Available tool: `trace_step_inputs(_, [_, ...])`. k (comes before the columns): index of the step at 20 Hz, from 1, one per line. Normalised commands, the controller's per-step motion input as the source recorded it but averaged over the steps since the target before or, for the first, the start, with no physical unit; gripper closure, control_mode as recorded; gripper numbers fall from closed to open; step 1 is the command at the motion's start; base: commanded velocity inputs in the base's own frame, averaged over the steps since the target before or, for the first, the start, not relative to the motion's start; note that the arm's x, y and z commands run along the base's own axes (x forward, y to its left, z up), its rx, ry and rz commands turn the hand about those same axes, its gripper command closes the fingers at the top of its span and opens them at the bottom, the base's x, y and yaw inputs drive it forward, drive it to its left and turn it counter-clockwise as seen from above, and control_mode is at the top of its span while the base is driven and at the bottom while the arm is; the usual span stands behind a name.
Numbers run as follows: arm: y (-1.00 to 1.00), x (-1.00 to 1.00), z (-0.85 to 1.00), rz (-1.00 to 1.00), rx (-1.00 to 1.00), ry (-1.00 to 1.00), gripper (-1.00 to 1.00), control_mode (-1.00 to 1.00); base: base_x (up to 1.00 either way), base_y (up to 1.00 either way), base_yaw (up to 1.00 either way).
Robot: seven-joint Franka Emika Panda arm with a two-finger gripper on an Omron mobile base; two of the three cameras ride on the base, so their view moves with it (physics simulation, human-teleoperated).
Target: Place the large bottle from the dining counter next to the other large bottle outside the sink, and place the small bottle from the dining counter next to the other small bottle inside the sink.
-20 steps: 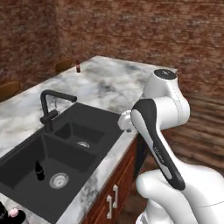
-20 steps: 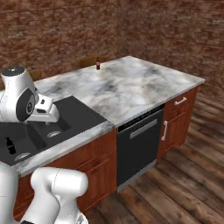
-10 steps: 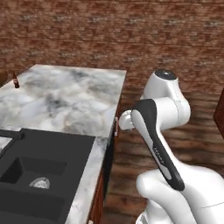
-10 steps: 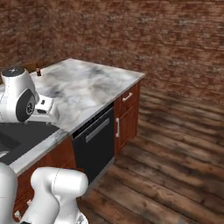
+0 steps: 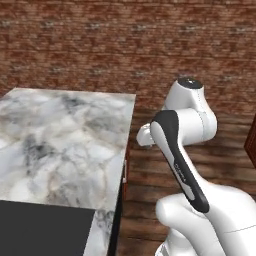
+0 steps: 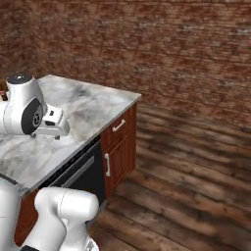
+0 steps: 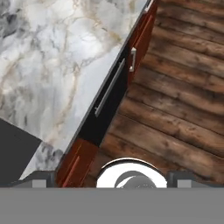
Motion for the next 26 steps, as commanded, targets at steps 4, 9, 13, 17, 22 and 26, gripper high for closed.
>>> trace_step_inputs(4, [0.00, 0.00, 0.00, 0.00, 0.00, 0.00, -1.00, 1.00, 1.00, -0.21, -0.03])
trace_step_inputs(9, [0.00, 0.00, 0.00, 0.00, 0.00, 0.00, -1.00, 1.00, 1.00, -0.37, 0.00])
trace_step_inputs(13, [0.00, 0.00, 0.00, 0.00, 0.00, 0.00, -1.00, 1.00, 1.00, -0.59, 0.00])
trace_step_inputs(17, [0.00, 0.00, 0.00, 0.00, 0.00, 0.00, -1.00, 1.00, 1.00, -0.69, 0.09])
trace_step_inputs(22, [0.00, 0.00, 0.00, 0.00, 0.00, 0.00, -1.00, 1.00, 1.00, -0.88, 0.19])
trace_step_inputs(26, [0.00, 0.00, 0.00, 0.00, 0.00, 0.00, -1.00, 1.00, 0.84, -0.94, 0.25])
